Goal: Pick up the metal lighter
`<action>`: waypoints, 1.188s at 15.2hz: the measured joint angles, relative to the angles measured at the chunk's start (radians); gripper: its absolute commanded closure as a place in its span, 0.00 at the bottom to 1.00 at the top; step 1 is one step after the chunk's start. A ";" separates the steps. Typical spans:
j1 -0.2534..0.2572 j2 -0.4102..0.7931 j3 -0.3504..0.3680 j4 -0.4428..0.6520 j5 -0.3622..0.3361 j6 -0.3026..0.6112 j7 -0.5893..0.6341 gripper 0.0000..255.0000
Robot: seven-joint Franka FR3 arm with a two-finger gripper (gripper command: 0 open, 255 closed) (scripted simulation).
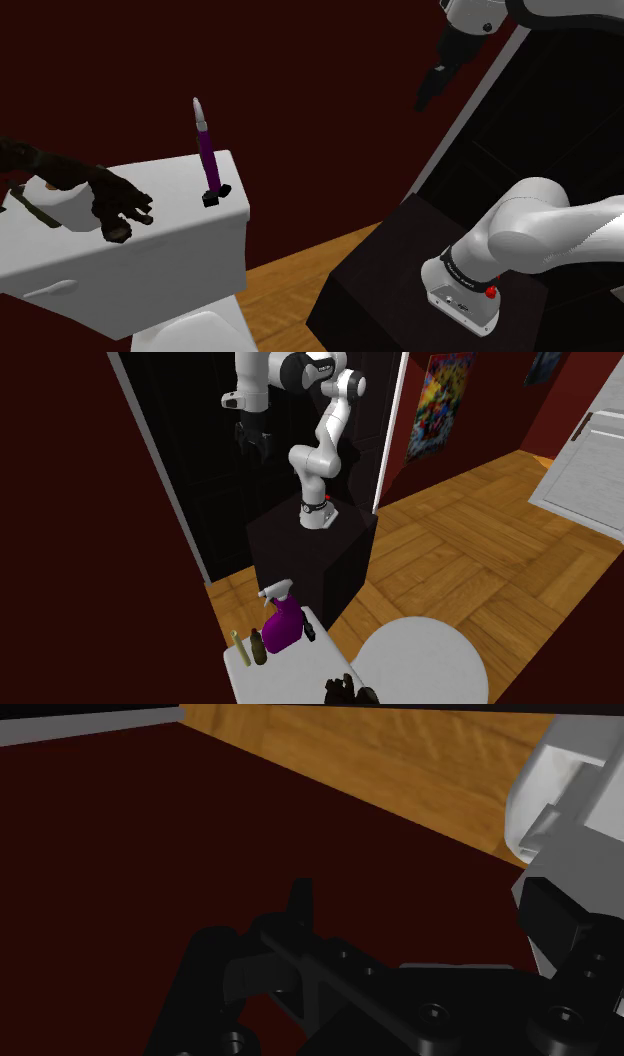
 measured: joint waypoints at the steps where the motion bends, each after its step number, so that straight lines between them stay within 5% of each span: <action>1: 0.000 0.000 0.000 0.000 0.000 0.000 0.000 0.00; 18: 0.111 0.398 0.099 0.009 0.246 0.362 0.137 0.00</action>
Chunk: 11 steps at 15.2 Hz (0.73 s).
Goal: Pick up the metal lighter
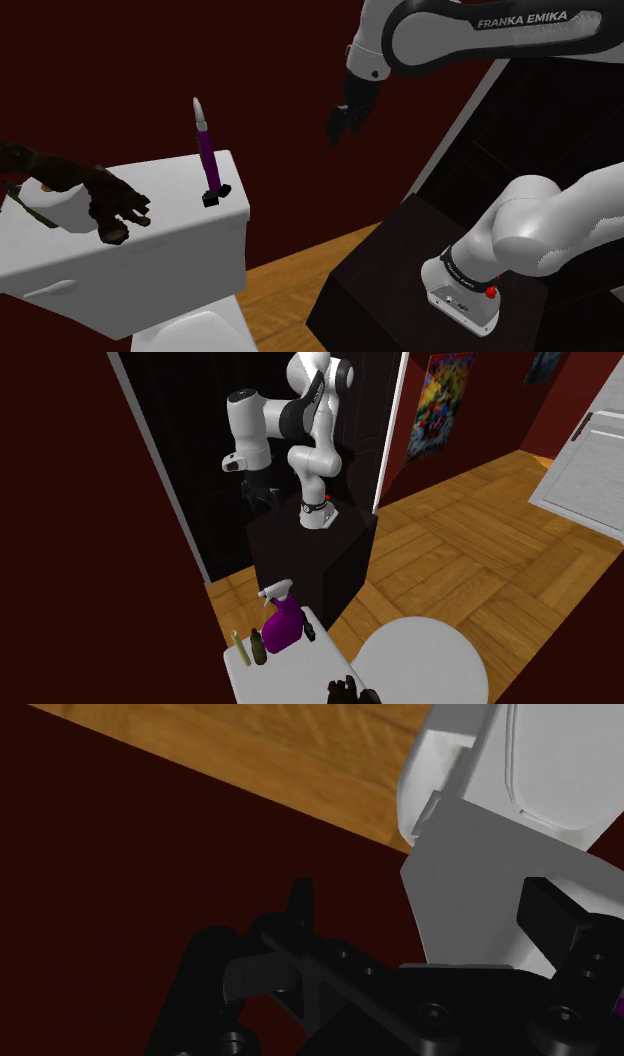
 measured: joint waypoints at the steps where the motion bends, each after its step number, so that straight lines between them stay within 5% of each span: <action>1: 0.009 0.030 0.009 0.014 0.015 0.018 0.010 0.00; 11: 0.078 0.338 0.074 0.170 0.142 0.186 0.052 0.00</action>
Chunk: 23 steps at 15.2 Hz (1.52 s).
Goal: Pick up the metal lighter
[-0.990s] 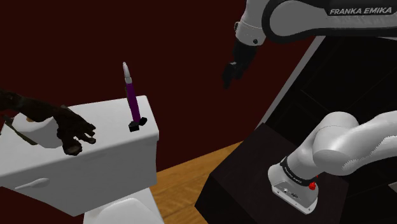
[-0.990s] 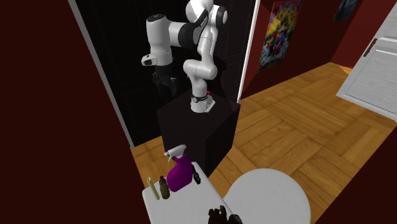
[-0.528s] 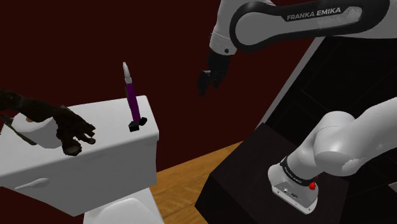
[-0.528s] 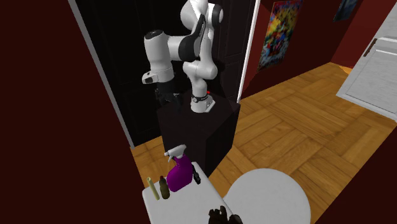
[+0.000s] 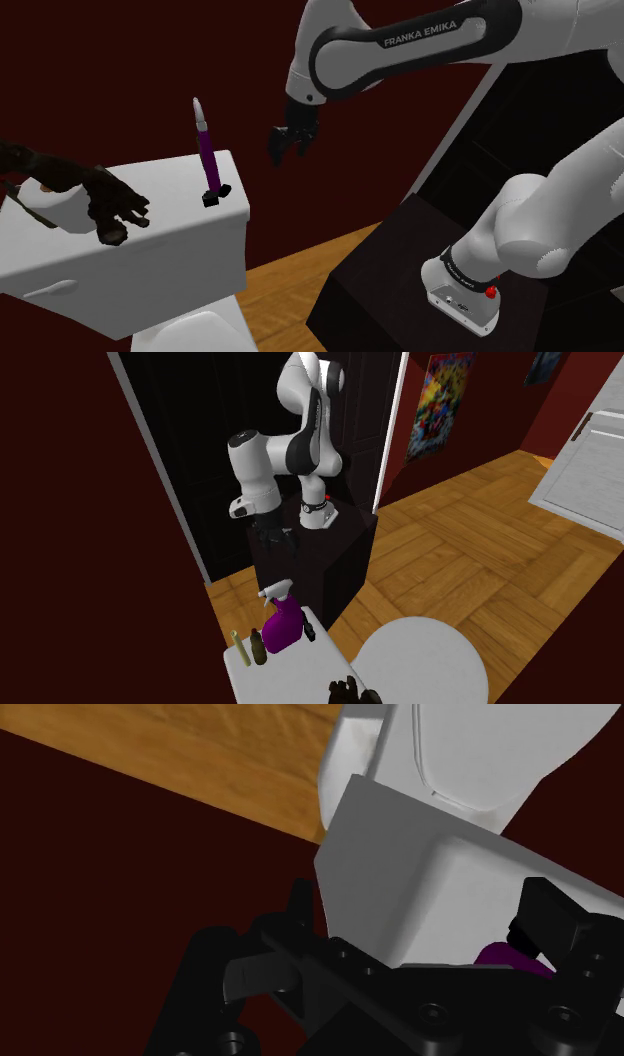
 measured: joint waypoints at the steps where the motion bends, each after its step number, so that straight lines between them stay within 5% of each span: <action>1: 0.004 0.027 0.004 0.014 0.012 0.015 -0.003 0.00; 14: 0.082 0.458 0.071 0.406 0.091 0.099 0.044 0.00; 22: 0.089 0.518 0.077 0.386 0.104 0.178 0.017 0.00; 23: 0.089 0.521 0.077 0.387 0.104 0.180 0.017 1.00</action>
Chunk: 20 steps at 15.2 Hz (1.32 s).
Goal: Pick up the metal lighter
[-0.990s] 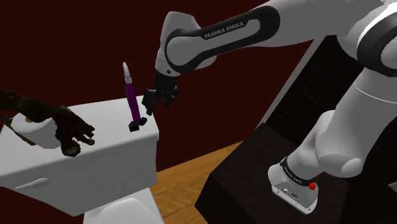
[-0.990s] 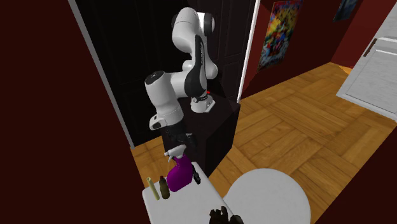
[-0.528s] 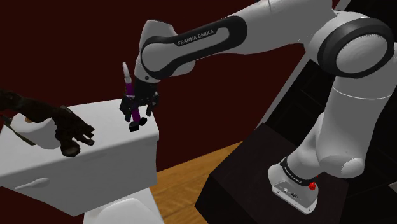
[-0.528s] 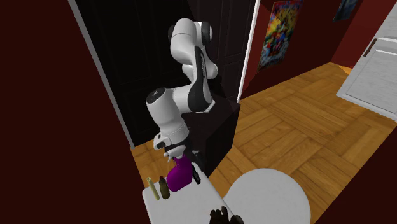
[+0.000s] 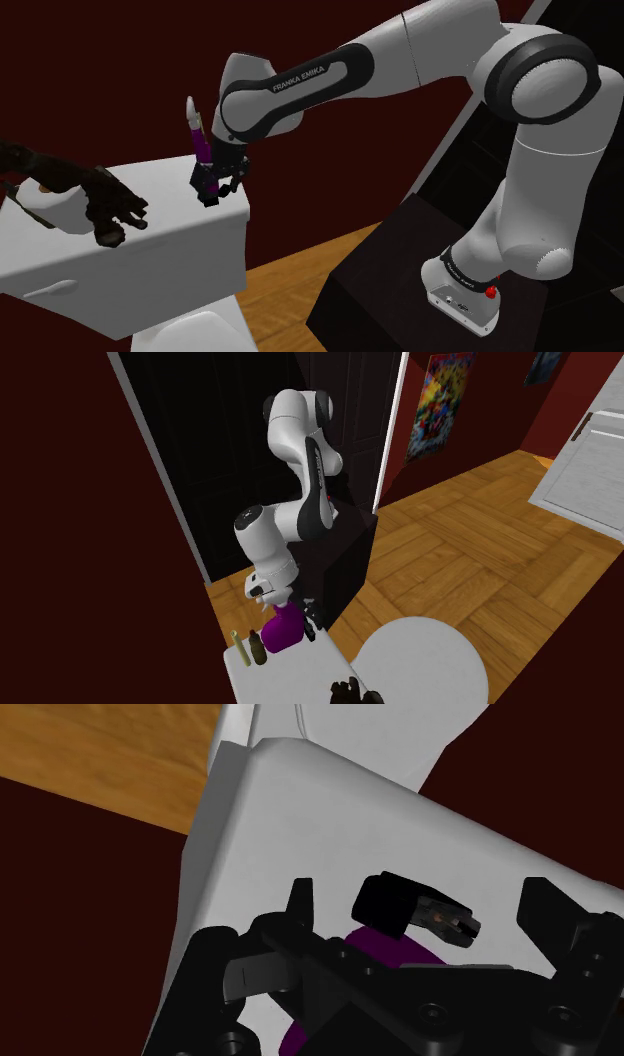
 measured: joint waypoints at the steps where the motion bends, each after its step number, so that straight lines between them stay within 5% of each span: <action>1: 0.000 0.001 0.000 0.000 0.000 0.001 0.000 1.00; 20: -0.004 -0.056 -0.003 0.042 -0.011 -0.092 0.035 1.00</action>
